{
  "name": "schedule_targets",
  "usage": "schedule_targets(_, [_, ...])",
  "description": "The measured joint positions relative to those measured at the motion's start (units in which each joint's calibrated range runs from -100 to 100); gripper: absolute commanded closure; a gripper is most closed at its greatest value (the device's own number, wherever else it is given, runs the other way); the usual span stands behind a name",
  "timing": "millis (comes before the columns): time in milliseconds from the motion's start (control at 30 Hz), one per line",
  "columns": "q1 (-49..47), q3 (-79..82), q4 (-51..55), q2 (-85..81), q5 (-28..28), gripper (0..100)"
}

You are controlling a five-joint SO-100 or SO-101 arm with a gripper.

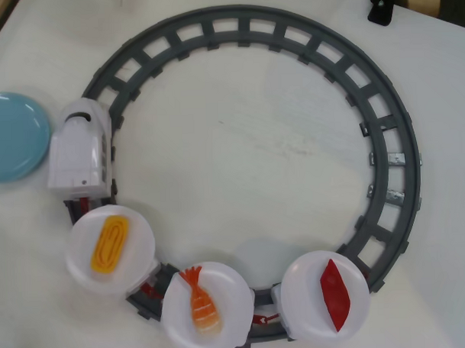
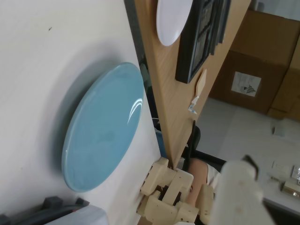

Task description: Pick up the sushi from the Shinkansen and put it on the blue dish

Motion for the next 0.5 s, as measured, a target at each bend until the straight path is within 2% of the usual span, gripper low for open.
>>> schedule_targets(500, [0.0,1.6,-0.8,0.0,0.0,82])
